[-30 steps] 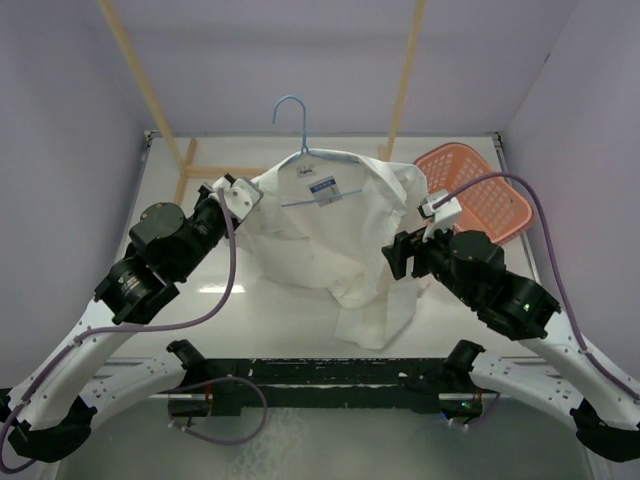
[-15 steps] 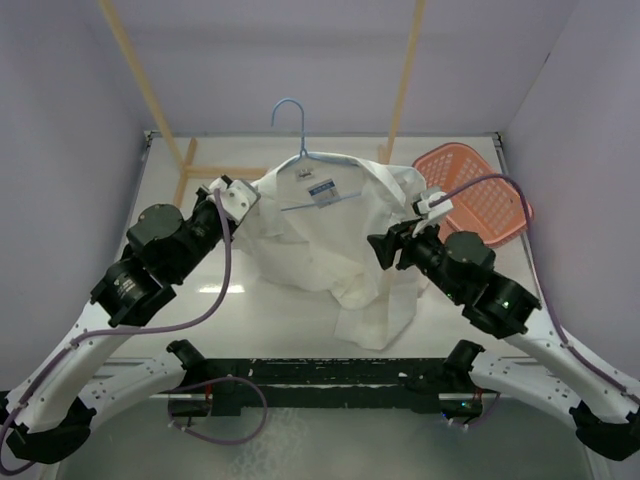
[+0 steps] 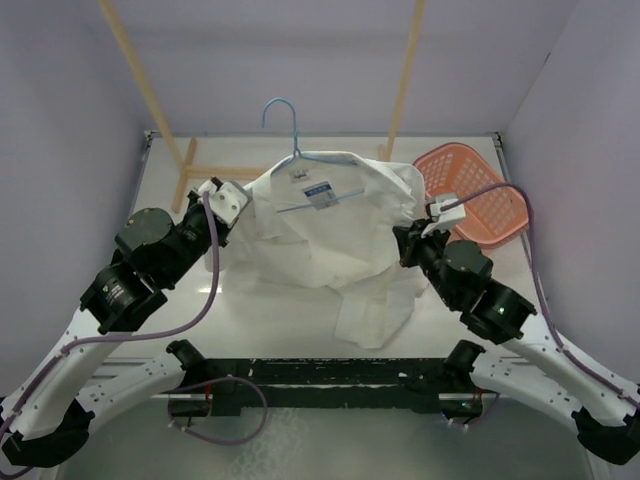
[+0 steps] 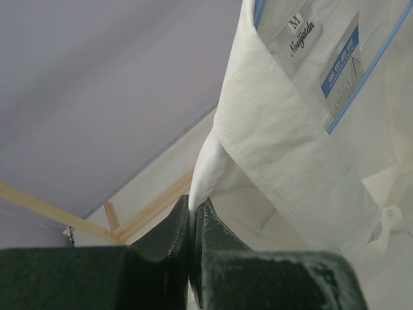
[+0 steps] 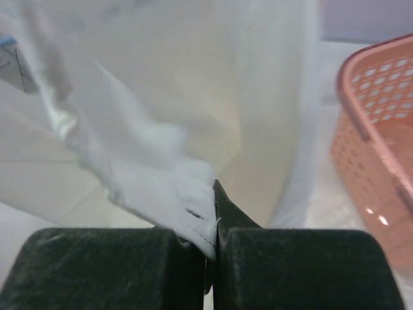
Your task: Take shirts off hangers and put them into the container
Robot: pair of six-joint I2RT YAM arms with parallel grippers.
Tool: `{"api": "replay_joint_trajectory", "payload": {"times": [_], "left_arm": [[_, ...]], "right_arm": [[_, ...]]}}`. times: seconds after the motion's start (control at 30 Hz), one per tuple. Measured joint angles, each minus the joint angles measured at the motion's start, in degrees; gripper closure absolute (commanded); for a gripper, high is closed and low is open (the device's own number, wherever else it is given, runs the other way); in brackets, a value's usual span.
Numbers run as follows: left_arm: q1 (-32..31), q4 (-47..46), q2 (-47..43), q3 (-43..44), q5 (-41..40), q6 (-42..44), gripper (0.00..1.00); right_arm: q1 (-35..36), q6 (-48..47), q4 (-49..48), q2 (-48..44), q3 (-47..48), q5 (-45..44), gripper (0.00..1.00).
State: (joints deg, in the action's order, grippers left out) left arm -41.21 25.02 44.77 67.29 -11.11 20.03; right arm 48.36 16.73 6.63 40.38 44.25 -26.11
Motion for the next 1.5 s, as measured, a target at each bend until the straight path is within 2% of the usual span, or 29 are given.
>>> {"api": "replay_joint_trajectory", "payload": {"times": [0.1,0.2,0.4,0.67,0.87,0.9,0.97,1.07,1.13,1.5], "left_arm": [[0.0,0.7,-0.2,0.0,-0.1,0.0,1.0],[0.0,1.3,-0.9,-0.4,-0.2,-0.4,1.0],[-0.6,3.3,-3.3,-1.2,2.8,-1.3,1.0],[-0.4,7.3,-9.3,-4.0,3.8,-2.1,1.0],[-0.3,8.6,-13.2,-4.5,5.6,-2.0,1.0],[-0.2,8.7,-13.1,-4.5,6.1,-1.9,1.0],[-0.1,8.5,-13.2,-5.3,6.8,-1.6,1.0],[0.0,8.5,-13.2,-6.5,6.9,-0.7,1.0],[-0.1,8.3,-12.9,-7.0,6.7,0.4,1.0],[-0.1,-0.9,-6.5,-7.2,4.7,4.8,1.0]], "right_arm": [[0.0,-1.1,5.5,-3.0,5.0,-5.4,1.0],[0.0,-3.3,10.2,-4.3,14.4,-11.2,1.0],[0.3,-8.9,15.3,-0.7,33.9,-19.6,1.0],[0.4,-17.7,15.4,8.8,39.5,-24.3,1.0],[0.3,-16.7,18.0,11.3,39.7,-22.3,1.0],[0.3,-15.9,18.7,11.3,39.7,-21.8,0.85],[0.3,-14.2,20.8,11.5,39.9,-20.6,0.47],[0.3,-11.4,25.1,12.1,40.8,-18.6,0.27],[0.2,-10.0,27.9,11.7,40.8,-16.6,0.23],[0.2,-4.3,42.9,0.6,43.7,3.7,0.3]]}}
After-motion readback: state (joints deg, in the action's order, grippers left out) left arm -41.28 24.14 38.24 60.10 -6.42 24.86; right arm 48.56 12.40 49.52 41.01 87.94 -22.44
